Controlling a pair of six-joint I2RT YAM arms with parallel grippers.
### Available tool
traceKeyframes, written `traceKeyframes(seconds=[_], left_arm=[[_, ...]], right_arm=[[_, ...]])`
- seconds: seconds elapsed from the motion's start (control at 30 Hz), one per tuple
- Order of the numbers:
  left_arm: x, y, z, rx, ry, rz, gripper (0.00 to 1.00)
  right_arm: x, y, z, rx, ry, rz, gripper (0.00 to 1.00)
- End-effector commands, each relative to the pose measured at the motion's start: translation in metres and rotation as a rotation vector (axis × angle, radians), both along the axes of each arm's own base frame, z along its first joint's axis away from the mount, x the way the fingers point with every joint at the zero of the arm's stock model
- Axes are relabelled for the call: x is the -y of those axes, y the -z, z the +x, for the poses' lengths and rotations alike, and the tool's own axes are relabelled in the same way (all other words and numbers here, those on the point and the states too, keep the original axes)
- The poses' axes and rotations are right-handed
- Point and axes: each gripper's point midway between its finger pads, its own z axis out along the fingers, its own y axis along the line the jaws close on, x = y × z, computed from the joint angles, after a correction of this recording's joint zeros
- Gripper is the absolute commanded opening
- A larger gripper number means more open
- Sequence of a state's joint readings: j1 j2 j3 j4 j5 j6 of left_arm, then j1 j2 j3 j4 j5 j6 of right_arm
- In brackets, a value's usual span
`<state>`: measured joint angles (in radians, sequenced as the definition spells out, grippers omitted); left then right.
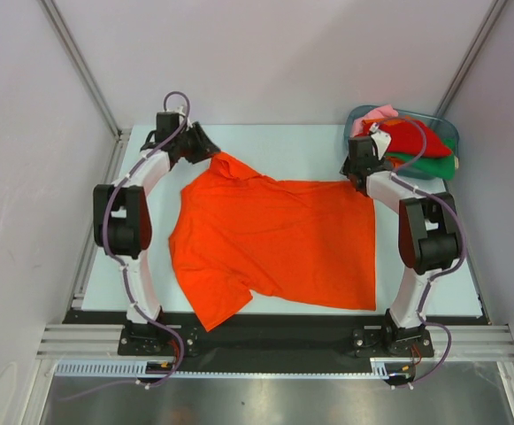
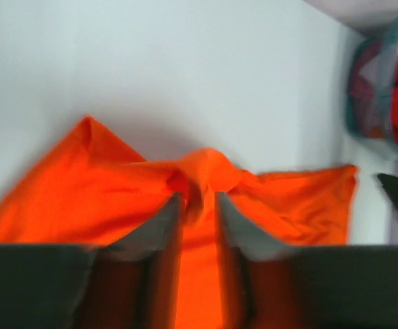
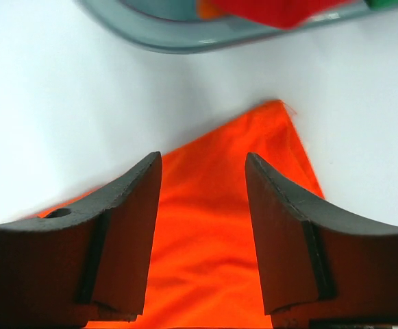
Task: Fold and stack the t-shirts
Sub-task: Flatten the tshirt out
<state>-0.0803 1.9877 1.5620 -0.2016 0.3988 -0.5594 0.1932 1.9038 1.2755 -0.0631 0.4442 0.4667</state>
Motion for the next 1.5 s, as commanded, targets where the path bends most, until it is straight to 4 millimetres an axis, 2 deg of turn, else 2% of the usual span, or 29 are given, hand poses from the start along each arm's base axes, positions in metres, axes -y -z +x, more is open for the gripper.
traceKeyframes(seconds=[0.0,0.03,0.07,0.1,0.13,0.17,0.23,0.3,0.37,0.4,0.43,0.47,0.5,0.6,0.63,0.67,0.77,0.8,0.83,0.93,0.97,1.03,1.07,1.13,1.23,1.27,1.33,1.4,1.47], left_arm=[[-0.01,-0.008,0.012,-0.026,-0.017,0.062,0.59],[-0.022,-0.001,0.011,-0.044,-0.064,0.117,0.69],[-0.029,-0.008,0.005,-0.043,-0.085,0.14,0.74],[-0.035,0.005,-0.009,-0.079,-0.104,0.163,0.76],[-0.043,0.007,-0.015,-0.084,-0.132,0.191,0.76],[-0.05,0.007,-0.031,-0.09,-0.149,0.213,0.76],[-0.06,0.01,-0.045,-0.098,-0.172,0.255,0.78],[-0.073,0.014,-0.06,-0.115,-0.172,0.293,0.8],[-0.085,0.023,-0.067,-0.159,-0.144,0.32,0.73],[-0.09,0.041,-0.068,-0.215,-0.128,0.327,0.7],[-0.09,0.05,-0.078,-0.282,-0.102,0.332,0.67],[-0.105,0.044,-0.071,-0.274,-0.108,0.333,0.67],[-0.107,0.047,-0.07,-0.277,-0.096,0.341,0.69],[-0.115,0.058,-0.058,-0.312,-0.078,0.39,0.69],[-0.114,0.075,-0.063,-0.38,-0.054,0.388,0.68],[-0.114,0.067,-0.053,-0.353,-0.057,0.392,0.66],[-0.121,0.077,-0.041,-0.35,-0.069,0.423,0.62],[-0.118,0.083,-0.04,-0.361,-0.051,0.419,0.61],[-0.118,0.087,-0.04,-0.372,-0.041,0.416,0.6],[-0.113,0.102,-0.045,-0.406,-0.016,0.398,0.57],[-0.114,0.108,-0.049,-0.421,-0.014,0.4,0.56],[-0.119,0.111,-0.052,-0.433,-0.03,0.425,0.54],[-0.121,0.114,-0.053,-0.44,-0.031,0.434,0.51],[-0.123,0.117,-0.051,-0.446,-0.035,0.439,0.48],[-0.12,0.122,-0.047,-0.451,-0.032,0.423,0.39],[-0.121,0.122,-0.044,-0.449,-0.041,0.427,0.31],[-0.122,0.128,-0.043,-0.463,-0.04,0.426,0.27],[-0.124,0.129,-0.039,-0.462,-0.051,0.423,0.18],[-0.129,0.133,-0.038,-0.477,-0.075,0.411,0.0]], right_arm=[[-0.019,-0.054,0.002,0.109,-0.074,-0.014,0.57],[-0.03,-0.057,0.001,0.113,-0.11,0.004,0.57],[-0.047,-0.06,-0.002,0.119,-0.153,0.005,0.57],[-0.057,-0.063,-0.004,0.123,-0.18,0.009,0.57],[-0.069,-0.068,-0.005,0.129,-0.211,0.022,0.57],[-0.088,-0.068,-0.009,0.128,-0.25,0.049,0.57],[-0.127,-0.068,-0.014,0.122,-0.372,0.146,0.57],[-0.183,-0.069,-0.035,0.089,-0.545,0.269,0.56],[-0.224,-0.065,-0.057,0.06,-0.67,0.35,0.55],[-0.261,-0.066,-0.081,0.039,-0.79,0.396,0.55],[-0.28,-0.063,-0.095,0.015,-0.839,0.407,0.54],[-0.295,-0.059,-0.105,-0.007,-0.876,0.411,0.55],[-0.321,-0.059,-0.128,-0.024,-0.955,0.43,0.54],[-0.357,-0.052,-0.161,-0.067,-1.051,0.459,0.53],[-0.362,-0.05,-0.165,-0.071,-1.069,0.457,0.52],[-0.364,-0.049,-0.167,-0.077,-1.07,0.453,0.52],[-0.35,-0.047,-0.165,-0.085,-1.047,0.447,0.51],[-0.341,-0.05,-0.166,-0.083,-1.038,0.454,0.51],[-0.326,-0.052,-0.156,-0.07,-1.003,0.455,0.51],[-0.296,-0.063,-0.147,-0.034,-0.951,0.46,0.51],[-0.278,-0.066,-0.135,-0.021,-0.91,0.46,0.51],[-0.26,-0.071,-0.129,-0.002,-0.877,0.464,0.51],[-0.243,-0.072,-0.119,0.009,-0.837,0.464,0.51],[-0.229,-0.077,-0.113,0.026,-0.811,0.467,0.51],[-0.206,-0.079,-0.101,0.042,-0.766,0.453,0.51],[-0.197,-0.079,-0.097,0.046,-0.75,0.454,0.51],[-0.187,-0.079,-0.094,0.048,-0.732,0.45,0.51],[-0.175,-0.078,-0.091,0.052,-0.71,0.44,0.51],[-0.168,-0.072,-0.087,0.045,-0.693,0.421,0.51]])
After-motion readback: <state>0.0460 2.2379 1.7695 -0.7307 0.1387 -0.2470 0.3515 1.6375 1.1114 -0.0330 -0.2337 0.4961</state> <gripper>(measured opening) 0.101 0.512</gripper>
